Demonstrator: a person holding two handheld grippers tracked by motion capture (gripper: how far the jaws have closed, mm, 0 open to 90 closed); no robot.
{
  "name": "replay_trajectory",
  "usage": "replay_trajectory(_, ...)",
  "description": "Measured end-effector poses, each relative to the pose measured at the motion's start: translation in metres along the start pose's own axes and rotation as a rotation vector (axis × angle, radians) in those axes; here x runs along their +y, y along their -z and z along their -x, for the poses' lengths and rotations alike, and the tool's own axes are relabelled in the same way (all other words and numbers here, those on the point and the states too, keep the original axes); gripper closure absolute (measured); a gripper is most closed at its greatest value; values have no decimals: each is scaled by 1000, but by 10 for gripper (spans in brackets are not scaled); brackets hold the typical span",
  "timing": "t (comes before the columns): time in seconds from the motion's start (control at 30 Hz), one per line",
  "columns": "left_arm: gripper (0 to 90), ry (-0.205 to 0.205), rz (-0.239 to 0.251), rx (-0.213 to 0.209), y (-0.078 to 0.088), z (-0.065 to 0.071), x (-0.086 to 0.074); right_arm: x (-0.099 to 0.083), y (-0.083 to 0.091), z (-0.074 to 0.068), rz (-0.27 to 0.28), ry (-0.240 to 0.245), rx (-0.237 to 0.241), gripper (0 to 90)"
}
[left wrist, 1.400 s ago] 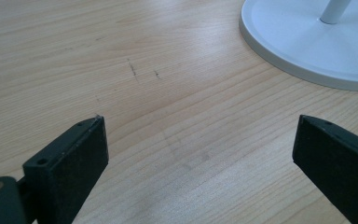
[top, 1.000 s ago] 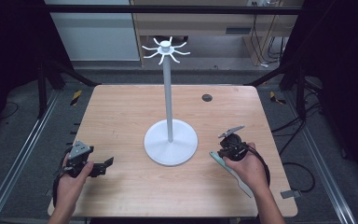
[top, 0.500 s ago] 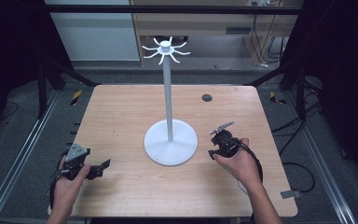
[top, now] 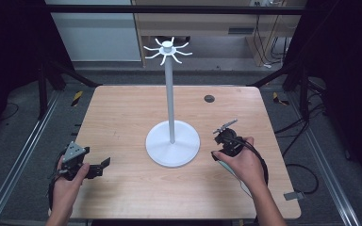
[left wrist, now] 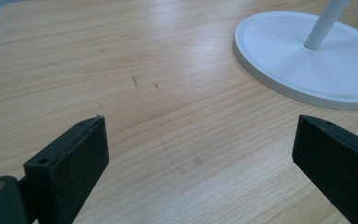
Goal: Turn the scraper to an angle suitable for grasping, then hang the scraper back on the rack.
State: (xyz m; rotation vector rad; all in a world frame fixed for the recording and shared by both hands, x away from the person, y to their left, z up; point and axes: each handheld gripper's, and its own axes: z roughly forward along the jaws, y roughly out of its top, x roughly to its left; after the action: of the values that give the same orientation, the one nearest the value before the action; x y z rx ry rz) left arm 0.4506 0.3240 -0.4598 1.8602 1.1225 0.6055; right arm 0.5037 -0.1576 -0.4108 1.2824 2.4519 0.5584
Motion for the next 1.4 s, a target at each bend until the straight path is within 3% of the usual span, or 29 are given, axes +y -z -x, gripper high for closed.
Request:
replay_trajectory(0.27, 34, 21, 11, -2, 3, -1, -2, 3, -9, -1, -47, 34, 12, 450)
replay_trajectory(0.47, 34, 19, 9, -4, 3, 0, -2, 5, -17, -1, -65, 29, 14, 469)
replay_trajectory(0.83, 38, 11, 5, -10, 2, 1, -2, 4, -26, 1, -112, 61, 28, 592)
replay_trajectory(1.4, 41, -1, -2, -21, 0, 2, -3, -6, -46, 8, -138, 31, 53, 644)
